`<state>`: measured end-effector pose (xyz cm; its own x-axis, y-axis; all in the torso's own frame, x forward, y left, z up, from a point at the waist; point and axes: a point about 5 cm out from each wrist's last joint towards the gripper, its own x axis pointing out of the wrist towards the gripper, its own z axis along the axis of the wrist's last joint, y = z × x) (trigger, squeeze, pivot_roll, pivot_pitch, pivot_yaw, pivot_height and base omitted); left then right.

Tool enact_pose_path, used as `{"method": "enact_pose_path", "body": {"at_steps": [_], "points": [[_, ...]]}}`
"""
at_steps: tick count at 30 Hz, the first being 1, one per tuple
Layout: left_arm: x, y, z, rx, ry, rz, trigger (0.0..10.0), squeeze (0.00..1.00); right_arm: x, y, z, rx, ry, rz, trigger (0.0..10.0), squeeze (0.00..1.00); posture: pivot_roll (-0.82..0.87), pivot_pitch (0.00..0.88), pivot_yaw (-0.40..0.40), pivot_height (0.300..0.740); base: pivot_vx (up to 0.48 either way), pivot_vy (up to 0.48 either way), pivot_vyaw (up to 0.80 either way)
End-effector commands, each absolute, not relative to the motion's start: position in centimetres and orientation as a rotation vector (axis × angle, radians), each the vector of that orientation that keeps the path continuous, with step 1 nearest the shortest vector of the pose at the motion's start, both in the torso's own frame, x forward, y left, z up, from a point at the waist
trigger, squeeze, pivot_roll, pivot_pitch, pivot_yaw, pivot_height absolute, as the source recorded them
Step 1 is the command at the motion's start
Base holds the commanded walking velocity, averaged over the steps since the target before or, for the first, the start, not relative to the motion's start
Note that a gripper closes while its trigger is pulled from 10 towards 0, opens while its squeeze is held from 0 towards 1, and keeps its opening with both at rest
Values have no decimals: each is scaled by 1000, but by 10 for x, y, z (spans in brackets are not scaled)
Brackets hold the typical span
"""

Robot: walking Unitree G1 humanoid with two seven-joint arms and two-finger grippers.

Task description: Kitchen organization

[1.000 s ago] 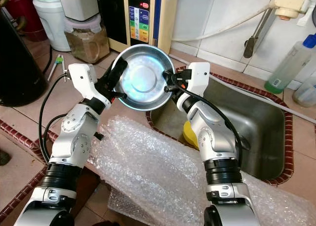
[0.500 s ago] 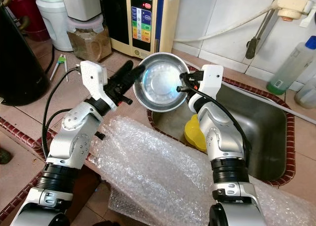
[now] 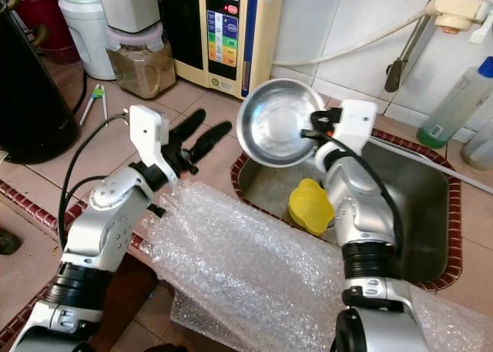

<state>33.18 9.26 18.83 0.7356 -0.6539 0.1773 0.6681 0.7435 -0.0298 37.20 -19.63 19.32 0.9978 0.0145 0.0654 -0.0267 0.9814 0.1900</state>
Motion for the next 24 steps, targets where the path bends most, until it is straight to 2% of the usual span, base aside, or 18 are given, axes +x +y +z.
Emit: {"method": "enact_pose_path", "body": {"at_steps": [1,4,10,21,22,23,24], "points": [[329,88,188,-73,-149,-754,10000,1000,373,-201,198,175,-81,1,0,0,45,74,-58,740,0,0,0],[323,85,176,-29,-85,-804,10000,1000,371,-219,185,103,-25,-113,0,0,45,74,-58,740,0,0,0],[316,82,166,4,-39,-854,10000,1000,366,-234,164,70,77,-203,0,0,43,76,-56,740,0,0,0],[315,80,163,46,-16,-874,10000,1000,357,-236,123,80,259,-241,0,0,42,78,-56,740,0,0,0],[315,80,163,51,-18,-875,10000,1000,356,-236,119,77,278,-243,2275,0,43,75,-55,740,0,0,0],[315,80,163,53,-19,-875,10000,1000,356,-236,118,80,283,-242,2275,0,43,75,-55,740,0,0,0],[315,80,163,57,-20,-876,10000,1000,356,-236,117,84,291,-239,10000,1000,43,75,-55,740,0,0,0]]}}
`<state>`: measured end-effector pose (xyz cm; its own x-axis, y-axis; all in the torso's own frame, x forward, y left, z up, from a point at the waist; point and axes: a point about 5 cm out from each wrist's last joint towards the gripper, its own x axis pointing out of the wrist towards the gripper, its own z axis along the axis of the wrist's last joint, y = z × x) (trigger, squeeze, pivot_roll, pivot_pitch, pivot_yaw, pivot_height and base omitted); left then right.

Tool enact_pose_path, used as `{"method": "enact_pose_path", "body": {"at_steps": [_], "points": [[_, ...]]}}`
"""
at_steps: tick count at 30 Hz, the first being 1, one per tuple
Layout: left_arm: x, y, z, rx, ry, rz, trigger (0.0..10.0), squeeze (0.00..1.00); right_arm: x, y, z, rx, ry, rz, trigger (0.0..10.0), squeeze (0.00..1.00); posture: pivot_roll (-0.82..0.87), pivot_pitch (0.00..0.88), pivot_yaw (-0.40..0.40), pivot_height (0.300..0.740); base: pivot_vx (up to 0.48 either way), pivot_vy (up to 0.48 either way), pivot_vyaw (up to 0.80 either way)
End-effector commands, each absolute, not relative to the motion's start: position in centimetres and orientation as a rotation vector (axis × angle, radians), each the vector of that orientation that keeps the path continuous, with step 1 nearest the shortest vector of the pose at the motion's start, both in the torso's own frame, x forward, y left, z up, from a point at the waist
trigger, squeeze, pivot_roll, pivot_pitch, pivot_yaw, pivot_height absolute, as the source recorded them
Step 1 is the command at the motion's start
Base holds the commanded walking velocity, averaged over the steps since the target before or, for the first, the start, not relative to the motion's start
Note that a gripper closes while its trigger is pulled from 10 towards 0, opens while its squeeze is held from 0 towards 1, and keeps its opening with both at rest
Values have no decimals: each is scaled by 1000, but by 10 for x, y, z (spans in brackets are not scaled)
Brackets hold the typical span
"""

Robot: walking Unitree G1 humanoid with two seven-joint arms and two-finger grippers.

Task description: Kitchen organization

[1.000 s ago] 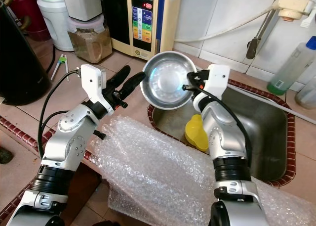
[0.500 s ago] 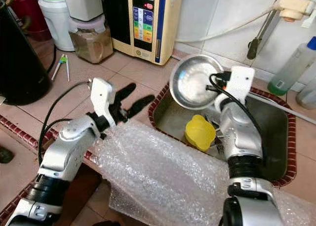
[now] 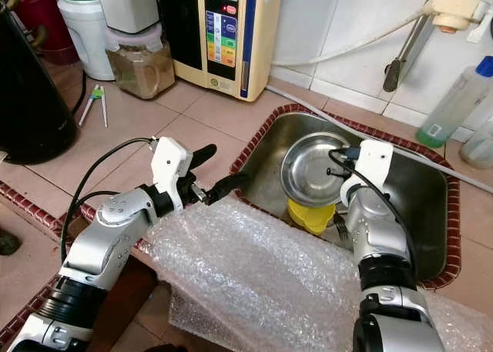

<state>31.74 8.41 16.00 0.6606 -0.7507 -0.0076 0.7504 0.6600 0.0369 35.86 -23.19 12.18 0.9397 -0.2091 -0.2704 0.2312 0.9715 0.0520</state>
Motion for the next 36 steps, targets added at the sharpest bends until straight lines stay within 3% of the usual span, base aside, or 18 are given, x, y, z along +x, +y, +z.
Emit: {"method": "enact_pose_path", "body": {"at_steps": [1,21,36], "points": [[315,80,163,58,-20,-876,10000,1000,356,-236,116,88,296,-241,10000,1000,43,73,-55,740,0,0,0],[315,77,164,69,-20,-880,10000,1000,357,-233,113,109,306,-227,10000,1000,46,70,-54,740,0,0,0],[316,75,166,67,-43,-843,10000,1000,361,-226,127,21,228,-180,10000,1000,38,73,-58,740,0,0,0]]}}
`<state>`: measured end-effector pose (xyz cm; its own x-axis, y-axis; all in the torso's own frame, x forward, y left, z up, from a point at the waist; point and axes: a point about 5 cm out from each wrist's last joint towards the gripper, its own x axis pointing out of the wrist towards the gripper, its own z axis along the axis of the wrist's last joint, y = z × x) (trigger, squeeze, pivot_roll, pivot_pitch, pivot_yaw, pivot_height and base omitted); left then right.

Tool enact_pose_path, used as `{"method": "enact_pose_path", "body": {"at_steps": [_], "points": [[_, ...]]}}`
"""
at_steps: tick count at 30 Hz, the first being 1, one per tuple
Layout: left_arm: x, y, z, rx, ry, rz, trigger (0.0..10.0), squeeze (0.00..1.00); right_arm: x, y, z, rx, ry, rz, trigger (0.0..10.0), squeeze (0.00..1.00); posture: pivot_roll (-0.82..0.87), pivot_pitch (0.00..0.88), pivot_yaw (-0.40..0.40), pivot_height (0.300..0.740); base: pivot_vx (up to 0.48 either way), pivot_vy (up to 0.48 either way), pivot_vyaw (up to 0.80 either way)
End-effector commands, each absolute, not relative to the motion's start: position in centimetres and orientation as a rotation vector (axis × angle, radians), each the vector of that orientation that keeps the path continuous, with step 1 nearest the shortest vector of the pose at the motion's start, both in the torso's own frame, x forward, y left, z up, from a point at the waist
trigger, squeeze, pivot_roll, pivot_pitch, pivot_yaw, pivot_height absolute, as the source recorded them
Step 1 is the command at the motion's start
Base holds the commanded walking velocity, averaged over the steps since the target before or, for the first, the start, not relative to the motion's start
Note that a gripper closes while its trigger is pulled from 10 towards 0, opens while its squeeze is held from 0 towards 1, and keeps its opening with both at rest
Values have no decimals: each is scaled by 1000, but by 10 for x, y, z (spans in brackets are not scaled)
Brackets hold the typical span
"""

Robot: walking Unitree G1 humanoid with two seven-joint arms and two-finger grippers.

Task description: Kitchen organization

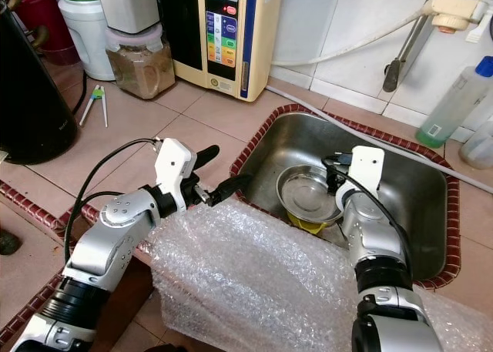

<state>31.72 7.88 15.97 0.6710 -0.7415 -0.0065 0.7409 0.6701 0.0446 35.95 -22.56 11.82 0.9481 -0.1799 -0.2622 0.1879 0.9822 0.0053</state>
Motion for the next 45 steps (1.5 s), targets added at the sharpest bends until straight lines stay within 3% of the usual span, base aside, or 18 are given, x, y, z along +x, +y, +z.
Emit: {"method": "enact_pose_path", "body": {"at_steps": [1,33,35,38,45], "points": [[316,75,166,67,-43,-843,10000,1000,361,-226,127,21,228,-180,10000,1000,38,73,-58,740,0,0,0],[316,75,166,69,-46,-835,10000,1000,361,-225,127,21,225,-177,10000,1000,38,73,-58,740,0,0,0],[320,77,172,70,-100,-693,10000,1000,363,-219,146,-33,109,-126,10000,1000,32,75,-58,740,0,0,0],[321,78,173,69,-119,-632,10000,1000,364,-215,153,-56,62,-102,10000,1000,32,75,-58,740,0,0,0],[321,80,173,89,-115,-598,10000,1000,362,-216,153,-69,49,-107,10000,1000,34,75,-55,740,0,0,0]]}}
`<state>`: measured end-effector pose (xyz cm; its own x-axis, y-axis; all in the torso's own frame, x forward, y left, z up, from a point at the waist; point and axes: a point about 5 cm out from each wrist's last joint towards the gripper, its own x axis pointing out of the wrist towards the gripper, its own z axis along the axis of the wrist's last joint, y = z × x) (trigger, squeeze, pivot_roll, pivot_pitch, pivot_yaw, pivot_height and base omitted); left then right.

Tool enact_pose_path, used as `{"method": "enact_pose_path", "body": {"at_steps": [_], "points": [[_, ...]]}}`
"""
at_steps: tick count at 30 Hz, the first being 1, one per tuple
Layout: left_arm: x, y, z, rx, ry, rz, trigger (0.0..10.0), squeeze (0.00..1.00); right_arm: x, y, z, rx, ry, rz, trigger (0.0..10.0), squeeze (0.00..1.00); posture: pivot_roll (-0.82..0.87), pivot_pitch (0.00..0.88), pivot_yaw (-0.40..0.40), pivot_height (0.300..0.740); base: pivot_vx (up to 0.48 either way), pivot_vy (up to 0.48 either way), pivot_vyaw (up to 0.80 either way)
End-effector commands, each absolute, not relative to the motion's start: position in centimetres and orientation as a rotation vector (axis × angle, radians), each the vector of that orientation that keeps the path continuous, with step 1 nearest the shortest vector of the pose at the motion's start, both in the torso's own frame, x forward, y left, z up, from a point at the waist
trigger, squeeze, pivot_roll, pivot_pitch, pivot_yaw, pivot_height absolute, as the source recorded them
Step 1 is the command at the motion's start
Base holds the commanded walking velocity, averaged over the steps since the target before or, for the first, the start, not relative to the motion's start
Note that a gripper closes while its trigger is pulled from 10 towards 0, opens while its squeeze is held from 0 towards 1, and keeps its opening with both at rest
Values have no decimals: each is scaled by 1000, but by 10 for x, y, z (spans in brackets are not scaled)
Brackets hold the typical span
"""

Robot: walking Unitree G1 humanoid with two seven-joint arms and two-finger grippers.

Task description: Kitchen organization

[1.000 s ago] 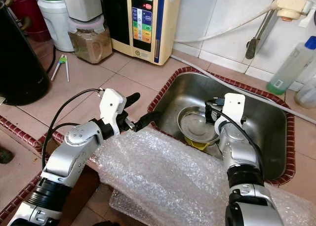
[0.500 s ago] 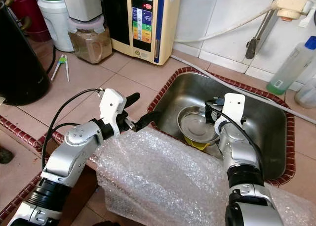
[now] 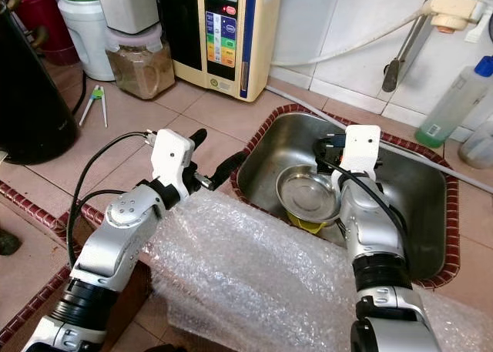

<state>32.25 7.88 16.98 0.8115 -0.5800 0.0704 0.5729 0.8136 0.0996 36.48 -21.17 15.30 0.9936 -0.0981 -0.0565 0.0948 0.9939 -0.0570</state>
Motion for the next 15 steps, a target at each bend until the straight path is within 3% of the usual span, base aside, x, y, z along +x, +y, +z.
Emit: {"method": "enact_pose_path", "body": {"at_steps": [1,4,6,7,8,9,15], "points": [[322,81,174,99,-123,-577,10000,1000,361,-217,155,-71,27,-111,10000,1000,34,75,-55,740,0,0,0],[324,87,178,119,-144,-503,10000,1000,357,-219,163,-84,-39,-120,10000,1000,34,75,-55,740,0,0,0],[323,96,183,141,-175,-426,10000,486,351,-220,172,-117,-107,-116,10000,1000,37,73,-49,740,0,0,0],[321,100,184,152,-192,-395,10000,318,348,-221,176,-126,-130,-114,10000,1000,38,73,-47,740,0,0,0],[320,103,185,159,-202,-378,10000,318,347,-222,178,-130,-142,-113,10000,1000,38,73,-47,740,0,0,0],[316,109,186,172,-209,-337,10000,0,343,-223,183,-143,-166,-105,10000,1000,39,71,-46,740,0,0,0],[300,133,180,218,-198,-236,10000,0,327,-220,198,-168,-232,-62,10000,1000,40,66,-54,740,0,0,0]]}}
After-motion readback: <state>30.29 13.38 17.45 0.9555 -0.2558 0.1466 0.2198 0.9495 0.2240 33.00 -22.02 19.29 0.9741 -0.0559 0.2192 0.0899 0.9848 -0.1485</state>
